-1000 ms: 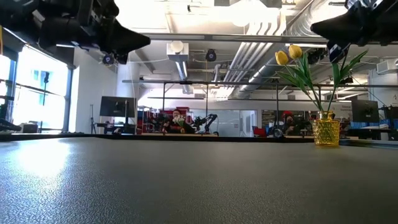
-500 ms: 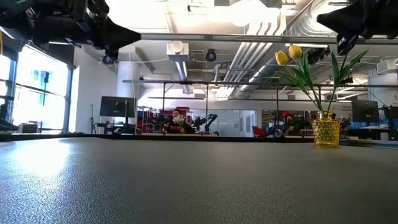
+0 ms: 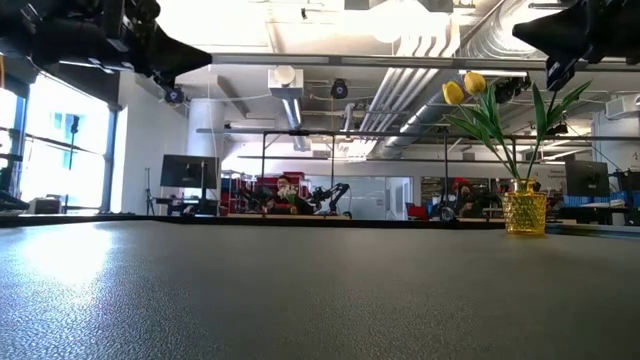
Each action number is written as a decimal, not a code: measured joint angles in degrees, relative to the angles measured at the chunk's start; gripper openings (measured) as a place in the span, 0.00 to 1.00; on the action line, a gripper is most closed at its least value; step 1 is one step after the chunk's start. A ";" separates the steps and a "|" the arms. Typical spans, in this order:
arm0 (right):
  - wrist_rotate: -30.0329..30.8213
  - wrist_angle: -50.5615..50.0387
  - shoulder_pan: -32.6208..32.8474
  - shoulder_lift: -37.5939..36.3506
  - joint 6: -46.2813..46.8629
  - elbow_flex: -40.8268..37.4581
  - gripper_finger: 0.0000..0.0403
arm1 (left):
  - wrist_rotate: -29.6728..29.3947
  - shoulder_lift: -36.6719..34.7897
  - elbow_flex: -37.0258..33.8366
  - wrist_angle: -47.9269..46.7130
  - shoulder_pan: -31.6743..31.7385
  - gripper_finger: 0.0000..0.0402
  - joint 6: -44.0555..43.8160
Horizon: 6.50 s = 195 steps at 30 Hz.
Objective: Sort flowers into vase by color
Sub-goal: Return to Home Position
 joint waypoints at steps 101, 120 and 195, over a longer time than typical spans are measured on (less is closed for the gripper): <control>-2.93 12.85 1.55 -0.48 -1.49 -13.51 0.00 | -6.19 -16.78 -16.85 3.17 -8.04 0.00 -8.25; -6.87 10.00 1.57 -0.48 -1.33 -13.51 0.00 | -4.71 -17.07 -16.85 5.72 -8.02 0.00 -15.50; -6.83 6.99 1.57 -0.43 -1.33 -13.53 0.00 | -4.76 -17.07 -16.87 4.21 -8.00 0.00 -15.71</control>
